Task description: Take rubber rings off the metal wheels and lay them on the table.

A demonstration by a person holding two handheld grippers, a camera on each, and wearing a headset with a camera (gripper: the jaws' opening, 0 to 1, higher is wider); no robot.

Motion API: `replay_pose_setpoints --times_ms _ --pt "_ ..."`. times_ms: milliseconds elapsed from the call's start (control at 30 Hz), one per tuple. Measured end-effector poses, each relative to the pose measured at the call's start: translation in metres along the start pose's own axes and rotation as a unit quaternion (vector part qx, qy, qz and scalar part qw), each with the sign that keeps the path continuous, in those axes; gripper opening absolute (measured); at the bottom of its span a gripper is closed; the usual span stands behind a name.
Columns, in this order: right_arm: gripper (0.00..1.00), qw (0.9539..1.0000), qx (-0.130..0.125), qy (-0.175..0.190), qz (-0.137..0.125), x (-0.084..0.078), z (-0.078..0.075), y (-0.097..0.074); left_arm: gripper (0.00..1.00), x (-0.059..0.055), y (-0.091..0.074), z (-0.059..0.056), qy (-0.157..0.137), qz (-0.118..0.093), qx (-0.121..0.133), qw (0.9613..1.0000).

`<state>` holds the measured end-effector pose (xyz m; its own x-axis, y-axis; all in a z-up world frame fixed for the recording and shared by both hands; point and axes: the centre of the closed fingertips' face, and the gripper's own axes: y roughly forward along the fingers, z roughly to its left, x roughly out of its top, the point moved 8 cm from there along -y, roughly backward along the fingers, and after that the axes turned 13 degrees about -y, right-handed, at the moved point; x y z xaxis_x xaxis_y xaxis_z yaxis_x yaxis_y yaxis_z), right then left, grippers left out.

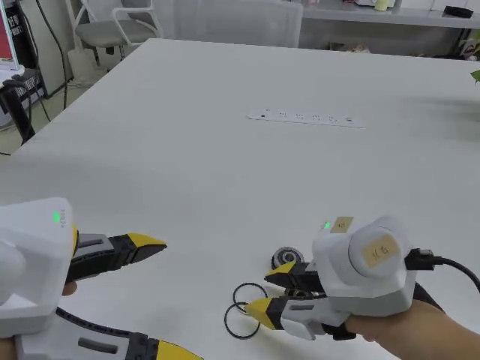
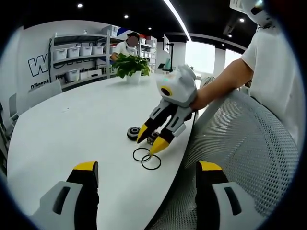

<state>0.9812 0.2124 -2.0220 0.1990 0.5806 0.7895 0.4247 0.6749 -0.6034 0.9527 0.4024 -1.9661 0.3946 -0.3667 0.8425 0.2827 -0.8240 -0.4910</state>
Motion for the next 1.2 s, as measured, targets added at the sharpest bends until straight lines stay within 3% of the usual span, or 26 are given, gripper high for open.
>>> replay_pose_setpoints --times_ms 400,600,700,933,1100,1200 --pt "0.23 0.9958 -0.050 0.049 -0.059 0.020 -0.026 -0.023 0.82 0.002 -0.001 -0.001 0.005 -0.003 -0.001 1.0000" --pt "0.24 0.9919 -0.072 0.053 -0.090 0.026 -0.040 -0.042 0.84 0.006 -0.001 -0.002 0.016 -0.010 -0.010 0.9998" --pt "0.24 0.9924 -0.080 0.038 -0.086 0.024 -0.048 -0.053 0.85 0.011 -0.003 -0.001 0.021 -0.016 -0.011 0.9996" --pt "0.27 0.9920 -0.078 0.037 -0.092 0.020 -0.060 -0.074 0.86 0.035 -0.011 0.005 0.041 -0.023 -0.015 0.9988" --pt "0.29 0.9919 -0.083 0.026 -0.092 0.022 -0.069 -0.084 0.87 0.057 -0.012 0.005 0.080 -0.015 -0.029 0.9963" --pt "0.28 0.9913 -0.086 0.023 -0.097 0.026 -0.076 -0.090 0.87 0.078 -0.011 0.006 0.111 -0.017 -0.040 0.9929"
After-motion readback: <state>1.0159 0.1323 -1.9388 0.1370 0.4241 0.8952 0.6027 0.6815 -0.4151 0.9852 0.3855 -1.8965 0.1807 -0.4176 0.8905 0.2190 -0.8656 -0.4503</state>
